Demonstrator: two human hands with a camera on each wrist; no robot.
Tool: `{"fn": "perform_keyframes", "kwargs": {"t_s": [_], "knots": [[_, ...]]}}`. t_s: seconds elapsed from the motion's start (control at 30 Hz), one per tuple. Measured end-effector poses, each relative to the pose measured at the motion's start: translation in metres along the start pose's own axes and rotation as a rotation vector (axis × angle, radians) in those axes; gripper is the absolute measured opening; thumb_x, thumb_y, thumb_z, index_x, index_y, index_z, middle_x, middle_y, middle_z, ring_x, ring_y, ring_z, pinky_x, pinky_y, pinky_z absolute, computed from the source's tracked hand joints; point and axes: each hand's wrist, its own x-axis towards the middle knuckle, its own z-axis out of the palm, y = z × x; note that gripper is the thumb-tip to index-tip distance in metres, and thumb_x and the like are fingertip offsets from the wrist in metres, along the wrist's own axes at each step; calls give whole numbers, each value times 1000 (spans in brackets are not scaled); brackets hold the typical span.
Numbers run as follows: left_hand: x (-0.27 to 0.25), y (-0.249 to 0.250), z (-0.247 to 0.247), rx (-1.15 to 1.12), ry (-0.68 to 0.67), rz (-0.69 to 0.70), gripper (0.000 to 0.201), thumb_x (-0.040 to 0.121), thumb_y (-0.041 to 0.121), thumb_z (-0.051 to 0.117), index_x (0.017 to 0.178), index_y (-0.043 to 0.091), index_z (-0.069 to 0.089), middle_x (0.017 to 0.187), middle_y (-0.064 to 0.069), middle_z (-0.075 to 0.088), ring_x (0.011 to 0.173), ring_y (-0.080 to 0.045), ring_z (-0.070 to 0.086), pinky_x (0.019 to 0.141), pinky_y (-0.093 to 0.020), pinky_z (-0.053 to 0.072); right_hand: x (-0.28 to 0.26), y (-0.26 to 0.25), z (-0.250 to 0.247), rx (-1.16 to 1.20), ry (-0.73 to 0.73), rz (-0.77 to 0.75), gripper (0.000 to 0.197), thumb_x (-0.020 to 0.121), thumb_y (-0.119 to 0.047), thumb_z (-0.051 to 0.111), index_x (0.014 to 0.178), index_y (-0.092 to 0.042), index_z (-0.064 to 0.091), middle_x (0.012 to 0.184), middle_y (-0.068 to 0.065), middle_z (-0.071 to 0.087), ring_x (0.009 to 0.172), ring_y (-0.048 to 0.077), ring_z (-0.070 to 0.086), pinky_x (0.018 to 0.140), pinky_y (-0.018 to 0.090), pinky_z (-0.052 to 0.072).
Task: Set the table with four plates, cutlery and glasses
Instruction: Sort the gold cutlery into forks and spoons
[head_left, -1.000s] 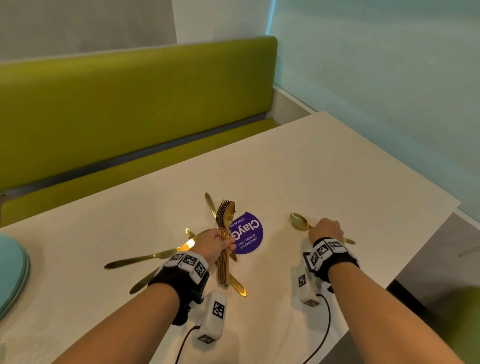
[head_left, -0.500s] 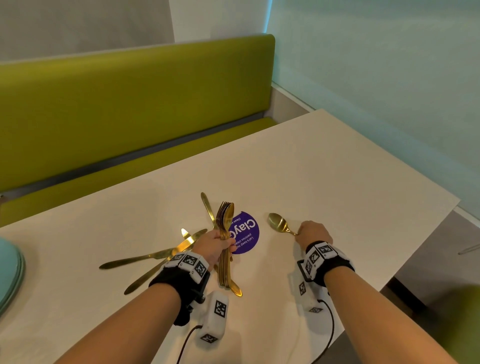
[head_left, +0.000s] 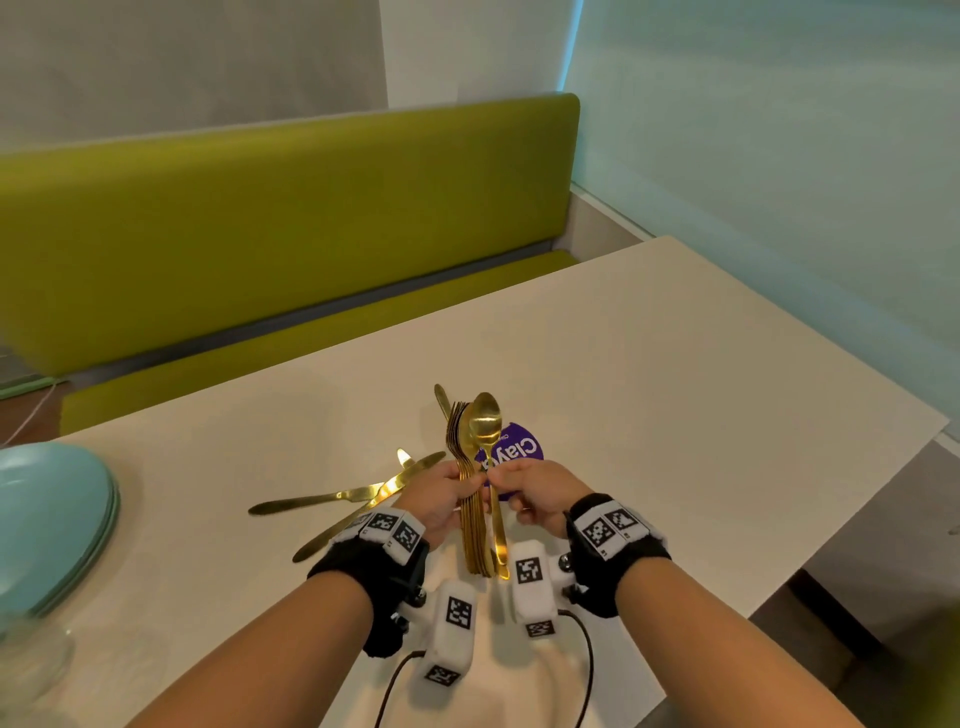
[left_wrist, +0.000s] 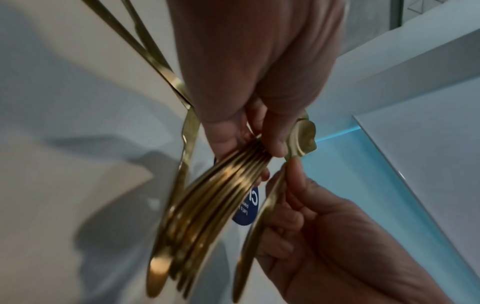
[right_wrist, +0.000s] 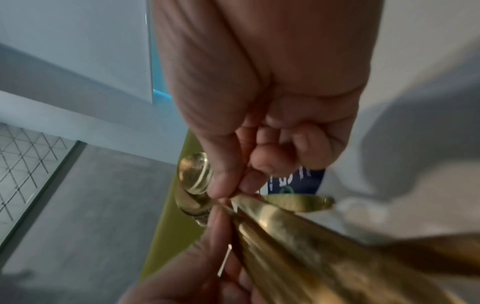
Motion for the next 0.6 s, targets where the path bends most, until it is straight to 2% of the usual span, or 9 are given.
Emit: {"fn": "perform_keyframes", "kwargs": {"t_s": [0.07,0.2,0.27,0.4,0.5,0.6], "knots": [[-9,-5,-5,3,-13,9,14,93,-1,48,99,5,59,88,-11,63,78,-19,60,74,-33,52,-4,8,12,-23,18,6,9,89,-25,62,89,-17,65,76,-2,58,48,5,41,44,17,35],[-34,-19,-18,22,-47,23,20,89,-8,49,101,4,59,92,-12,62,83,-21,60,78,-34,51,-26,20,33,-117,112,-21,6,87,-25,65,87,-20,65,85,2,64,54,8,45,49,20,38],[-51,-27,-26,60,-52,27,20,87,-10,51,98,5,59,93,-12,62,86,-23,60,80,-35,51,-43,26,48,-149,145,-34,4,87,-22,64,85,-19,65,80,3,63,52,9,44,48,20,37],[-86,-50,-47,180,-20,34,23,83,-8,58,91,14,61,102,-14,64,105,-31,61,98,-46,48,-77,43,85,-247,209,-62,10,86,-17,65,77,-20,65,75,-1,65,56,10,47,48,19,35],[-120,-72,-69,229,20,44,27,80,-9,61,90,16,61,98,-11,64,100,-29,61,98,-46,49,-104,61,121,-316,227,-68,13,85,-18,66,73,-21,65,74,-3,66,58,10,49,50,20,37],[-155,-94,-93,246,60,44,29,79,-12,60,90,15,61,92,-10,65,90,-24,60,90,-40,49,-130,80,157,-403,226,-77,18,84,-20,67,67,-24,63,70,-7,63,56,9,49,50,19,37]]}}
